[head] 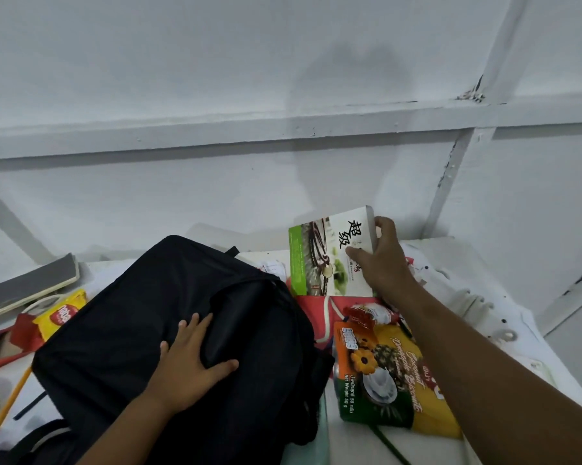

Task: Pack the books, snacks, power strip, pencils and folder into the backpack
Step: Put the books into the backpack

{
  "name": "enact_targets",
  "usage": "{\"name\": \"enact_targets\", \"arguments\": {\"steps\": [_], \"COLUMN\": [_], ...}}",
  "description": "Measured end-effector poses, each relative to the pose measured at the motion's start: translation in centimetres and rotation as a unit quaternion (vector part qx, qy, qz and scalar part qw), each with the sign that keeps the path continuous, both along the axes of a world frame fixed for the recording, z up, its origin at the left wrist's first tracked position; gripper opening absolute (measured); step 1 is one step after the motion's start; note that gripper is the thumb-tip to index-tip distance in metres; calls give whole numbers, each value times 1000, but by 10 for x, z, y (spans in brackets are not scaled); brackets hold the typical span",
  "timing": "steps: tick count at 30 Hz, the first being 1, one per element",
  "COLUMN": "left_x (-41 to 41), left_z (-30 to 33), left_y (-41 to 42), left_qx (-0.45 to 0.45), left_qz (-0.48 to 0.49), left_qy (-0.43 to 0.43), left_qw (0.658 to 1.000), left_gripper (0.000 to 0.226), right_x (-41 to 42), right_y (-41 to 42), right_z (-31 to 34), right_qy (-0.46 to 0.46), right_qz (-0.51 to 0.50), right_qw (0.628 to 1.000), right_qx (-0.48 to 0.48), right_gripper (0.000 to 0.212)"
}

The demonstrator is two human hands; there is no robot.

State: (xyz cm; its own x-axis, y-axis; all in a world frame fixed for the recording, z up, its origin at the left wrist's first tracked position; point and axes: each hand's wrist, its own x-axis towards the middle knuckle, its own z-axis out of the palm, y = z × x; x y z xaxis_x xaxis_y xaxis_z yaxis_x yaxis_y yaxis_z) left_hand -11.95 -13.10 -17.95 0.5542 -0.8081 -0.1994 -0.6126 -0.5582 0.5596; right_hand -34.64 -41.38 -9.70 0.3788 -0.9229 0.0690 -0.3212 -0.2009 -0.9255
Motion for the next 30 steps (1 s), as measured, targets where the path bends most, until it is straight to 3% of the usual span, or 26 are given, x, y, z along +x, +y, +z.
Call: {"name": "enact_targets", "arguments": {"steps": [3,6,9,15,20,30], "left_x": [10,13,16,46,68,72], "left_z": [7,15,22,49,66,91], "left_y": [5,9,14,30,37,43], "left_qx": [56,92,3,-124,-180,-206], "left_qz": [-44,-63,-69,-51,-52,-98], "left_qy": [-2,-37,-18,173,257,253], "left_qw": [997,993,997,976,948,940], "left_gripper": [130,127,110,76,68,62], "right_x": [0,0,1,9,9,20], "right_y": [29,62,102,185,236,289], "right_z": [14,28,42,64,54,3], "right_qy": [8,16,12,-21,-142,-186], "right_qz": [-7,-11,-4,-64,-115,-163], "right_qw": [995,986,976,956,967,965], "right_qx": [-100,-164,-216,-287,-180,85], "right_gripper": [64,68,75,92,94,98]}}
